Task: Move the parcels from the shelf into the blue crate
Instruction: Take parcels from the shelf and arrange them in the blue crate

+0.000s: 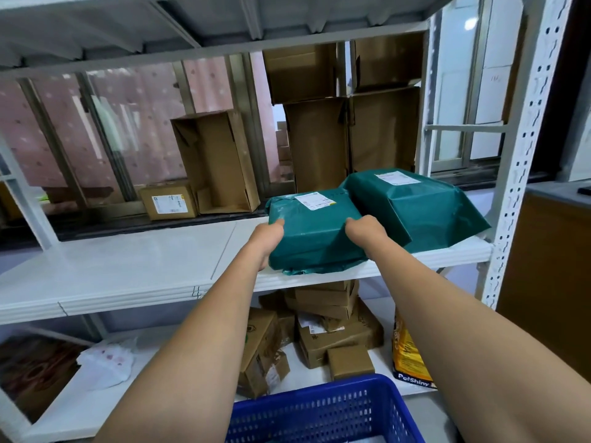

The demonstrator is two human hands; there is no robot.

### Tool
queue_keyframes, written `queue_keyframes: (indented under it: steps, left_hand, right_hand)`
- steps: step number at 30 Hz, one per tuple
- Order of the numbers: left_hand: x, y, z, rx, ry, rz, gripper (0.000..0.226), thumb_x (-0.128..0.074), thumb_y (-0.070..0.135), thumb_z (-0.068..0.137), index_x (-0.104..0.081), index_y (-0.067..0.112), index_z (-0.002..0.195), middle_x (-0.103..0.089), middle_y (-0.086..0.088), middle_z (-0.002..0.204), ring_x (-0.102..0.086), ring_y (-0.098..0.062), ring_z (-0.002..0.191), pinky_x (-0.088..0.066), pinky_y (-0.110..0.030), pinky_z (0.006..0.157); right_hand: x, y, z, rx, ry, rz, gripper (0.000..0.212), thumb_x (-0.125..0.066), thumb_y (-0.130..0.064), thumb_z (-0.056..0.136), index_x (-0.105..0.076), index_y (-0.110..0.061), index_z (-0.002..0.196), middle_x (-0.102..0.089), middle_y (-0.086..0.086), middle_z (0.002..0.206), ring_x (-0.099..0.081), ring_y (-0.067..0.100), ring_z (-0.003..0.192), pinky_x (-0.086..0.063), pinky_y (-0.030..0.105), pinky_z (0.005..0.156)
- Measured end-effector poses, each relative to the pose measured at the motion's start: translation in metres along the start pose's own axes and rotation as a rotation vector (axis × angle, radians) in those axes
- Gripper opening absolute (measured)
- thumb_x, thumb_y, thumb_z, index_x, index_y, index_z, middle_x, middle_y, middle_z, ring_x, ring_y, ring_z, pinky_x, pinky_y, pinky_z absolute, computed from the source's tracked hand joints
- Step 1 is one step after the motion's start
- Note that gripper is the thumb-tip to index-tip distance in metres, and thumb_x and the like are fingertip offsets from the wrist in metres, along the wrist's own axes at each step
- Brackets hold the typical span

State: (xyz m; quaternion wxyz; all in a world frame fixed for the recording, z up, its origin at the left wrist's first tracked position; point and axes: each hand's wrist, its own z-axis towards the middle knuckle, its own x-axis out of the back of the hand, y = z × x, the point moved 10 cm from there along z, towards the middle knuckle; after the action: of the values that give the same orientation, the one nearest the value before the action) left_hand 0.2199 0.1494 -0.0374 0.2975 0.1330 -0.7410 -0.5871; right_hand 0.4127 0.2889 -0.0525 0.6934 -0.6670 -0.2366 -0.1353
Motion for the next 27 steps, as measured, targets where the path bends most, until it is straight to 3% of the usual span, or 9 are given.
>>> queue_keyframes:
  steps: [3,6,11,14,17,20,22,25,27]
  left_hand:
    - [0.003,-0.007,-0.004,0.022,0.009,-0.086,0.040,-0.036,0.041,0.103,-0.049,0.016,0.132,-0.062,-0.003,0.113,-0.055,-0.015,0.084,-0.041,-0.028,0.071]
    - [0.005,-0.014,-0.006,0.041,-0.007,-0.150,0.028,-0.038,0.038,0.103,-0.051,0.022,0.121,-0.060,0.004,0.087,-0.055,-0.009,0.072,-0.039,-0.026,0.053]
    - [0.023,-0.034,-0.008,0.011,0.071,-0.199,0.039,-0.040,0.039,0.100,-0.051,0.017,0.130,-0.061,-0.003,0.116,-0.054,-0.011,0.080,-0.040,-0.027,0.062]
    - [0.033,-0.052,-0.006,-0.005,0.079,-0.239,0.041,-0.041,0.039,0.099,-0.048,0.016,0.131,-0.061,-0.007,0.123,-0.057,-0.014,0.087,-0.039,-0.027,0.056]
    - [0.039,-0.064,-0.006,-0.012,0.052,-0.281,0.041,-0.044,0.042,0.098,-0.047,0.017,0.131,-0.059,-0.007,0.123,-0.057,-0.014,0.090,-0.039,-0.028,0.056]
    - [0.031,-0.080,-0.006,0.103,-0.062,-0.450,0.042,-0.053,0.041,0.095,-0.047,0.019,0.129,-0.056,-0.010,0.122,-0.058,-0.030,0.106,-0.054,-0.045,0.072]
    - [0.019,-0.085,-0.006,0.163,-0.155,-0.643,0.042,-0.059,0.032,0.092,-0.045,0.019,0.130,-0.053,-0.013,0.123,-0.055,-0.041,0.115,-0.050,-0.061,0.091]
    - [0.019,-0.089,-0.004,0.158,-0.156,-0.690,0.048,-0.064,0.024,0.086,-0.046,0.018,0.130,-0.053,-0.015,0.127,-0.057,-0.041,0.112,-0.047,-0.059,0.095]
    - [0.021,-0.098,-0.008,0.184,-0.184,-0.658,0.046,-0.065,0.023,0.082,-0.049,0.019,0.125,-0.054,-0.016,0.127,-0.058,-0.041,0.111,-0.045,-0.058,0.098]
  right_hand:
    - [0.007,0.007,-0.001,-0.010,0.026,0.084,0.054,-0.044,-0.044,0.095,-0.051,-0.002,0.130,-0.056,0.017,0.129,-0.052,0.037,0.118,-0.042,0.047,0.104]
    - [0.017,0.010,-0.007,-0.012,0.081,0.162,0.055,-0.047,-0.042,0.097,-0.051,0.002,0.129,-0.057,0.018,0.126,-0.054,0.037,0.115,-0.046,0.045,0.101]
    - [0.004,0.025,-0.020,-0.060,0.076,0.352,0.052,-0.054,-0.045,0.091,-0.052,-0.002,0.120,-0.059,0.015,0.121,-0.057,0.035,0.108,-0.049,0.047,0.097]
    - [-0.022,0.031,-0.033,-0.132,-0.007,0.561,0.063,-0.056,-0.045,0.088,-0.033,-0.006,0.132,-0.051,0.008,0.124,-0.054,0.031,0.110,-0.047,0.048,0.100]
    - [-0.034,0.038,-0.037,-0.151,0.015,0.641,0.058,-0.055,-0.039,0.088,-0.027,-0.010,0.130,-0.048,0.009,0.121,-0.052,0.029,0.109,-0.045,0.050,0.101]
    - [-0.040,0.040,-0.043,-0.152,-0.005,0.778,0.056,-0.060,-0.033,0.085,-0.029,-0.012,0.127,-0.048,0.009,0.122,-0.053,0.029,0.109,-0.047,0.054,0.098]
    - [-0.043,0.040,-0.048,-0.159,-0.067,0.877,0.060,-0.065,-0.031,0.081,-0.032,-0.012,0.128,-0.052,0.009,0.121,-0.057,0.029,0.108,-0.050,0.055,0.094]
    - [-0.049,0.045,-0.057,-0.167,-0.205,0.921,0.068,-0.071,-0.030,0.071,-0.044,-0.012,0.130,-0.060,0.011,0.122,-0.063,0.029,0.106,-0.052,0.057,0.089]
    - [-0.054,0.048,-0.064,-0.155,-0.332,0.914,0.051,-0.066,-0.027,0.077,-0.056,-0.014,0.125,-0.066,0.011,0.122,-0.065,0.026,0.106,-0.050,0.050,0.096]
